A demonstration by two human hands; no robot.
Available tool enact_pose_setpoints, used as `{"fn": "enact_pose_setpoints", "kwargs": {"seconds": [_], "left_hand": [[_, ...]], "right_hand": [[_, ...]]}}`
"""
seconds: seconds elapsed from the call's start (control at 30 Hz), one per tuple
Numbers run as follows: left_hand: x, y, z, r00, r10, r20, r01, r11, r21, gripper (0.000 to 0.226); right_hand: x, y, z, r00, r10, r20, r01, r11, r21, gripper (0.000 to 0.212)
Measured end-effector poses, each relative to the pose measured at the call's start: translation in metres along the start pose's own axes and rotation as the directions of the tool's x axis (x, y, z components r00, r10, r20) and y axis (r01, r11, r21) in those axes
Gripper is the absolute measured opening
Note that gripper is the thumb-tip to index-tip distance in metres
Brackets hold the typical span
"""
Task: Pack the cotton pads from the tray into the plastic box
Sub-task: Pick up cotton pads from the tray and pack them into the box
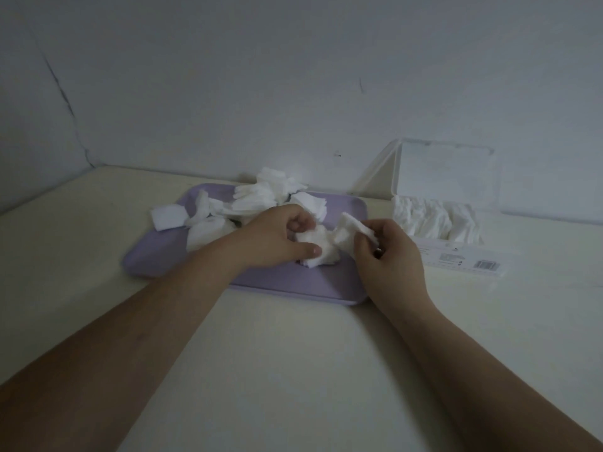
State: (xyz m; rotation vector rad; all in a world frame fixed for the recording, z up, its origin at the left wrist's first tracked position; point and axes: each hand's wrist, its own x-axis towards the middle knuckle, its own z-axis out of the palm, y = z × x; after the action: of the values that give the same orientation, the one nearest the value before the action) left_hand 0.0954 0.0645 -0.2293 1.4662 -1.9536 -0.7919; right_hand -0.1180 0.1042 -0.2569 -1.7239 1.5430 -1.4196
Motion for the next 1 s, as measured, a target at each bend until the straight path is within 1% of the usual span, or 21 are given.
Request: {"fn": "enact_pose_setpoints", "kwargs": {"seconds": [0.03,0.07,0.13,0.2,0.3,0.4,0.5,0.57,0.63,0.7,0.77,0.87,0.93,1.0], "left_hand": [[0.001,0.001,0.0,1.0,-0.002,0.027,0.003,0.999,-0.034,0.047],[0.002,0.001,-0.001,0.999,-0.002,0.054,0.004,0.999,-0.037,0.045],[0.004,0.002,-0.003,0.993,0.003,0.12,-0.005,1.0,0.018,0.029],[0.007,0.002,-0.005,0.984,-0.014,0.18,0.014,1.0,0.004,0.021],[0.007,0.002,-0.006,0.983,-0.002,0.182,0.014,0.998,-0.062,0.018],[0.005,-0.001,-0.011,0.988,0.041,0.152,-0.004,0.972,-0.235,0.023],[0.001,-0.004,-0.008,0.986,0.091,0.137,-0.018,0.89,-0.456,0.028],[-0.001,-0.004,0.0,0.985,0.111,0.132,-0.027,0.855,-0.518,0.031],[-0.002,-0.005,0.008,0.984,0.126,0.124,-0.046,0.86,-0.508,0.03],[-0.005,-0.004,0.014,0.984,0.145,0.105,-0.08,0.882,-0.465,0.031],[-0.007,-0.001,0.019,0.984,0.163,0.069,-0.118,0.895,-0.43,0.033],[-0.006,-0.001,0.019,0.992,0.125,0.017,-0.106,0.897,-0.429,0.035],[-0.006,-0.003,0.017,0.996,0.092,0.001,-0.08,0.876,-0.476,0.034],[-0.006,-0.004,0.018,0.995,0.099,-0.006,-0.091,0.881,-0.464,0.032]], "right_hand": [[-0.001,-0.001,0.0,1.0,-0.01,-0.025,0.01,1.0,0.0,0.011],[-0.002,-0.001,0.0,0.999,-0.02,-0.047,0.019,1.0,-0.003,0.012],[-0.002,-0.001,0.0,0.997,-0.027,-0.073,0.026,1.0,-0.016,0.014],[0.0,0.0,0.0,0.997,-0.021,-0.077,0.019,0.999,-0.028,0.016],[0.002,0.001,0.0,0.998,-0.022,-0.067,0.019,0.999,-0.036,0.018],[0.003,0.001,0.001,0.998,-0.012,-0.054,0.011,1.0,-0.026,0.016],[0.005,0.003,0.0,1.0,0.016,-0.008,-0.016,1.0,-0.015,0.011],[0.006,0.005,-0.002,0.998,0.038,0.046,-0.038,0.999,0.001,0.009],[0.006,0.005,-0.002,0.993,0.036,0.114,-0.041,0.999,0.036,0.011],[0.005,0.004,-0.004,0.983,0.016,0.183,-0.03,0.997,0.075,0.021],[0.005,0.004,-0.004,0.972,0.001,0.235,-0.019,0.997,0.076,0.031],[0.005,0.005,-0.005,0.967,-0.007,0.254,-0.016,0.996,0.089,0.043],[0.004,0.003,-0.006,0.968,-0.011,0.25,-0.014,0.995,0.098,0.043],[0.002,0.0,-0.006,0.965,-0.011,0.262,-0.014,0.995,0.096,0.042]]}}
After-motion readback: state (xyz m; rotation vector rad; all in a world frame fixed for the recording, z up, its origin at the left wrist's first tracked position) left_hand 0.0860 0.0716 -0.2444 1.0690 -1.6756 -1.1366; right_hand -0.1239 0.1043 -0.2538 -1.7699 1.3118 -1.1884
